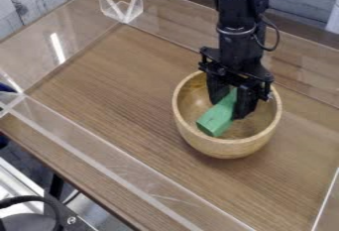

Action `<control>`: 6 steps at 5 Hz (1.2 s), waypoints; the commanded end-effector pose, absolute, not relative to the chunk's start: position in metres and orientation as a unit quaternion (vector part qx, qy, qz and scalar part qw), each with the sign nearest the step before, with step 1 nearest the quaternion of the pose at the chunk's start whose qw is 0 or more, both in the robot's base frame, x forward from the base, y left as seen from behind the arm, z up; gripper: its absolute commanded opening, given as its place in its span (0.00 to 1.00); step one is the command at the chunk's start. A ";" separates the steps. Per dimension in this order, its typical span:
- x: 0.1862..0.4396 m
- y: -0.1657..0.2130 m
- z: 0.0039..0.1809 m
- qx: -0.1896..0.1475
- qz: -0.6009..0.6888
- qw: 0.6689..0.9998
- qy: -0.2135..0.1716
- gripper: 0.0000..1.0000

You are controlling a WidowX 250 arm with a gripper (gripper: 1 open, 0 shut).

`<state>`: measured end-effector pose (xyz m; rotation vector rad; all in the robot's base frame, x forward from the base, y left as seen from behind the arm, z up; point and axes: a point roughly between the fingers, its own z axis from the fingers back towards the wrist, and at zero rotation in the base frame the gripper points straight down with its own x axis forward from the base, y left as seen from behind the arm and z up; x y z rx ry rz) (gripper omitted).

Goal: Put the green block in the brown bowl

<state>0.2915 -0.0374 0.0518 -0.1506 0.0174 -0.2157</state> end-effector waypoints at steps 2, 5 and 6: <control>0.306 -0.040 0.068 -0.075 -0.113 0.990 -0.025 0.00; 0.309 -0.043 0.066 -0.077 -0.117 0.990 -0.021 0.00; 0.310 -0.044 0.070 -0.077 -0.118 0.990 -0.020 1.00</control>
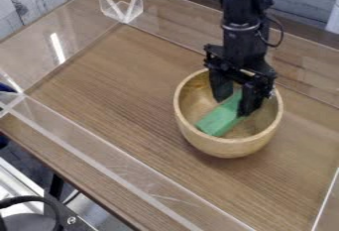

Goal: Put the green block in the brown bowl

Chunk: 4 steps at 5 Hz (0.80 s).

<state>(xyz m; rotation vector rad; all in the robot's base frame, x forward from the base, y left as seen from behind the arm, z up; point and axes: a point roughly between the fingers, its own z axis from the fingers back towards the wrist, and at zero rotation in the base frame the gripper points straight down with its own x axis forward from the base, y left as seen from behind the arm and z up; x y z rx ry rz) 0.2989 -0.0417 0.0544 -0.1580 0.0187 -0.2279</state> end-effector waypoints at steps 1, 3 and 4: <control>0.310 -0.044 0.082 -0.078 -0.118 0.990 -0.029 1.00; 0.311 -0.045 0.114 -0.079 -0.117 0.988 -0.058 1.00; 0.313 -0.043 0.138 -0.078 -0.116 0.987 -0.079 1.00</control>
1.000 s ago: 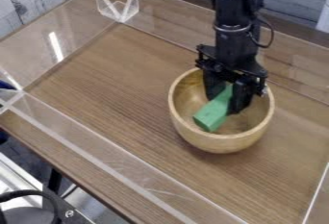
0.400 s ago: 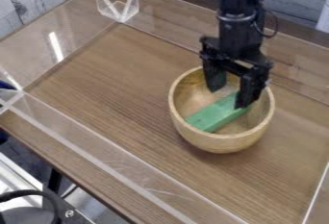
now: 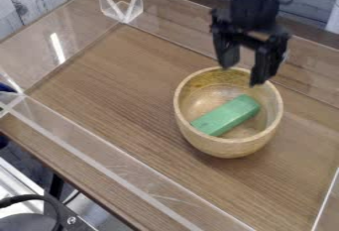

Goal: Put the green block in the brown bowl

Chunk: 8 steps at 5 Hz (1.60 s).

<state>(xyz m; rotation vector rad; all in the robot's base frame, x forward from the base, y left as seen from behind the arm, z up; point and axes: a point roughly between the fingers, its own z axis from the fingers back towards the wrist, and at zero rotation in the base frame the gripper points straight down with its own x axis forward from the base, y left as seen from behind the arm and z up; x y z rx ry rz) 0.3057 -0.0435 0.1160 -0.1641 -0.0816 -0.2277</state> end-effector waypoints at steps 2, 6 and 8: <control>0.321 -0.037 0.135 -0.076 -0.114 0.987 -0.088 1.00; 0.340 -0.034 0.109 -0.074 -0.112 0.987 -0.090 1.00; 0.347 -0.033 0.102 -0.074 -0.111 0.987 -0.091 1.00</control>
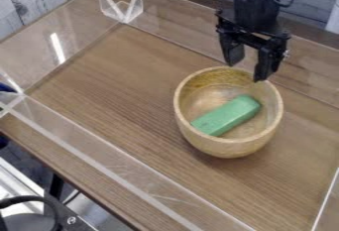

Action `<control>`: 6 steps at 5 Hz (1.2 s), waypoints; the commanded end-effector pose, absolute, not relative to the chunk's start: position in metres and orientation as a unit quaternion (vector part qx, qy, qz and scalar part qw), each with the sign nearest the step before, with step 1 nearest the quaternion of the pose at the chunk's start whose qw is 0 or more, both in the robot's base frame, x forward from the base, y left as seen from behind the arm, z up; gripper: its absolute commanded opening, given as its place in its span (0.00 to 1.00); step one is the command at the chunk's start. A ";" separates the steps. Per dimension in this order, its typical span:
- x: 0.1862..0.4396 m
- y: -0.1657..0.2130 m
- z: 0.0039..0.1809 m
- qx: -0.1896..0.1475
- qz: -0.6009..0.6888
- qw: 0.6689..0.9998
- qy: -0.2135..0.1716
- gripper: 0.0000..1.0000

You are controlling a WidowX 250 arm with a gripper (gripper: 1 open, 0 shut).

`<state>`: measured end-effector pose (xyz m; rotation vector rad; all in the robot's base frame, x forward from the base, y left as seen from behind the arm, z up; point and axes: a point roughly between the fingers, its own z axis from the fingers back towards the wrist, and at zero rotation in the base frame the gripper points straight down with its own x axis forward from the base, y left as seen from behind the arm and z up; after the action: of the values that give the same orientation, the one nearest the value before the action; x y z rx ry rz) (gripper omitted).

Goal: Put the green block in the brown bowl

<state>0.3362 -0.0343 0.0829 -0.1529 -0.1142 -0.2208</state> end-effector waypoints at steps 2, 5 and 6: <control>0.354 -0.033 0.094 -0.074 -0.109 0.987 -0.088 1.00; 0.359 -0.033 0.091 -0.072 -0.106 0.987 -0.091 1.00; 0.361 -0.033 0.089 -0.072 -0.105 0.988 -0.092 1.00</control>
<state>0.3512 -0.0342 0.0715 -0.1498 -0.1226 -0.2122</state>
